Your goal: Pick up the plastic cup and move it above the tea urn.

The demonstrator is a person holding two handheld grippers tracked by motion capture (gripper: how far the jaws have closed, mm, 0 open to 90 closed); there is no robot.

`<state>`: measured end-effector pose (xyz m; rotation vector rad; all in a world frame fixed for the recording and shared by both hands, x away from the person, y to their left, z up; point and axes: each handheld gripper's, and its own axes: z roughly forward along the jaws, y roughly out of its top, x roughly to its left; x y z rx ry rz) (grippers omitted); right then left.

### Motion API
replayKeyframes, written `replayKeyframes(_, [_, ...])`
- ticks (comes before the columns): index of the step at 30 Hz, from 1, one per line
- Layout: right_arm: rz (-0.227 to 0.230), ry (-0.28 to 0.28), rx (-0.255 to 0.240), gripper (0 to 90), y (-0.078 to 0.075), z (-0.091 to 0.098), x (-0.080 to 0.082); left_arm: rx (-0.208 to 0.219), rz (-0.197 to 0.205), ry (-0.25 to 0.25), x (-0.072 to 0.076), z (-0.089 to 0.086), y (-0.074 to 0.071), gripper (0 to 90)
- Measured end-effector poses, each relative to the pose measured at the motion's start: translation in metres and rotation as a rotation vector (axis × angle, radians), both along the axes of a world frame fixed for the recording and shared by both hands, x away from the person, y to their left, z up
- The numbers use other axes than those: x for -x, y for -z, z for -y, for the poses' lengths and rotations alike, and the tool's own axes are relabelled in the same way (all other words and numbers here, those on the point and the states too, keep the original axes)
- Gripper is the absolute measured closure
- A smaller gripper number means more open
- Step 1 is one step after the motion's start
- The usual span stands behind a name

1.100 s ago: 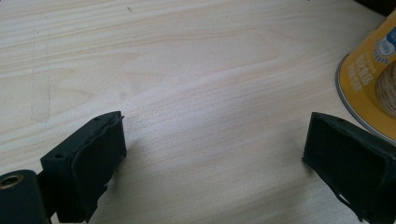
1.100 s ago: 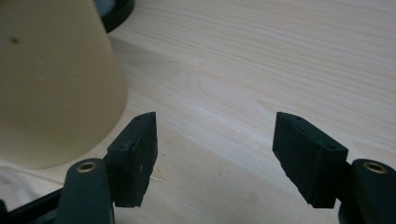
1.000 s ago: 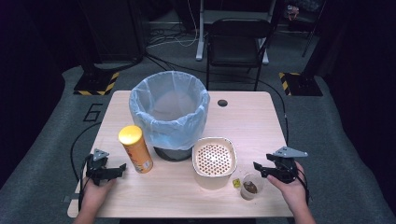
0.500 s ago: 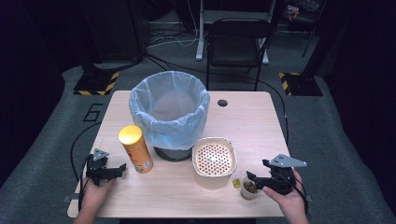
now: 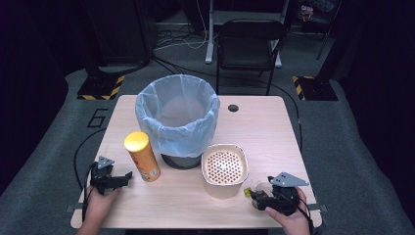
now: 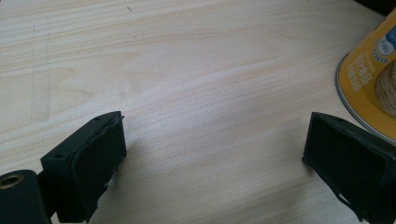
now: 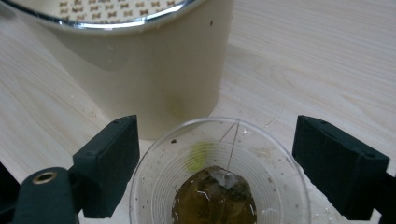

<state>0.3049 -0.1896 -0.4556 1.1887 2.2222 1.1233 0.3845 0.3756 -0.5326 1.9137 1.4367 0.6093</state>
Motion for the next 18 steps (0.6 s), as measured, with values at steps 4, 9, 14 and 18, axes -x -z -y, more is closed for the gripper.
replayKeyframes(4, [-0.002,-0.003,0.041,14.5,0.007,-0.004,0.001,0.0,0.0,0.0,0.0,0.0,0.0,5.6])
replayKeyframes(9, [-0.002,0.009,0.075,14.5,0.012,-0.004,0.003,0.0,0.0,0.0,0.0,0.0,0.0,5.6])
replayKeyframes(14, [-0.012,0.009,0.062,14.6,0.012,0.005,0.007,-0.002,0.0,0.002,0.0,0.0,0.0,5.6])
replayKeyframes(18, [-0.024,0.003,0.046,15.2,0.015,0.008,0.01,0.001,0.0,-0.001,0.0,0.0,0.0,5.6])
